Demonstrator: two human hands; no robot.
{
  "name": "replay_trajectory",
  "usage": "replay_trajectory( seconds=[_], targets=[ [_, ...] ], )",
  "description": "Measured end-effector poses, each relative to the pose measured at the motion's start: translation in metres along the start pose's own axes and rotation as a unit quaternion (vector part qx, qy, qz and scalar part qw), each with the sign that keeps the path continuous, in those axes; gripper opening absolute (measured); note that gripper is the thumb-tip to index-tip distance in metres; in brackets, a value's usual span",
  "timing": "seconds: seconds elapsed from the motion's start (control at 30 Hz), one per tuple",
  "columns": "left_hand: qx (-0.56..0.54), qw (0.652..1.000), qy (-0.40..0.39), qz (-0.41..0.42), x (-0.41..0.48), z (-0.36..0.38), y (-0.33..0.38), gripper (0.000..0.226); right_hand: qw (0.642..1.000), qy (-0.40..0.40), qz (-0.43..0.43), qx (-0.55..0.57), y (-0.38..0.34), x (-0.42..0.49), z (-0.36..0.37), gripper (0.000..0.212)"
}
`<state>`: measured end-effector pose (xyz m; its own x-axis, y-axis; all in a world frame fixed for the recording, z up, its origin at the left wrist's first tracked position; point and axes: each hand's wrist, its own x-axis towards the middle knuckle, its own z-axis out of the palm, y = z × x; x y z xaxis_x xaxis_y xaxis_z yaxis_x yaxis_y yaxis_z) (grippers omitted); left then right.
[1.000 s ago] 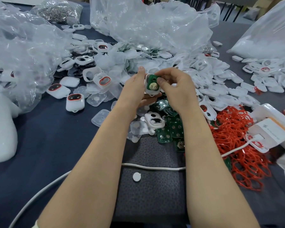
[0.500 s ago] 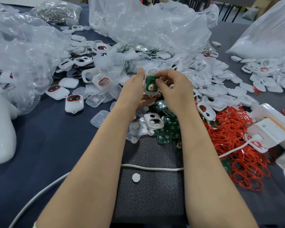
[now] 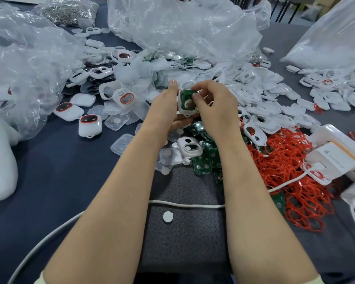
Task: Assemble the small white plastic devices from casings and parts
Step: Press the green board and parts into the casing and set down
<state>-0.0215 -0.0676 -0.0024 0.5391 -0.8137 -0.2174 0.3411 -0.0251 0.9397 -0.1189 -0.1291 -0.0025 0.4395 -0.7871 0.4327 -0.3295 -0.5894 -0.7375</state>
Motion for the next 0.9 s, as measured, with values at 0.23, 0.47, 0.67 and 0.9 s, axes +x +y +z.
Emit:
replay_trajectory(
  seconds=[0.23,0.47,0.67,0.9],
  targets=[
    [-0.003,1.000,0.009,-0.008,0.0021,-0.0010,-0.0004,0.040,1.000,-0.001,-0.006,-0.011,0.0016,0.0003,0.0023,0.016],
    [0.006,1.000,0.009,0.007,0.0019,-0.0012,-0.0024,0.024,1.000,0.001,-0.012,-0.023,0.0005,-0.0002,0.0022,0.019],
    [0.050,0.996,-0.013,0.074,0.0009,-0.0060,-0.0067,0.018,1.000,0.013,0.016,0.010,-0.0019,-0.0012,0.0022,0.024],
    [0.083,0.986,-0.029,0.139,-0.0033,-0.0045,-0.0051,0.023,0.984,-0.012,0.122,0.133,-0.0019,0.0015,0.0015,0.007]
  ],
)
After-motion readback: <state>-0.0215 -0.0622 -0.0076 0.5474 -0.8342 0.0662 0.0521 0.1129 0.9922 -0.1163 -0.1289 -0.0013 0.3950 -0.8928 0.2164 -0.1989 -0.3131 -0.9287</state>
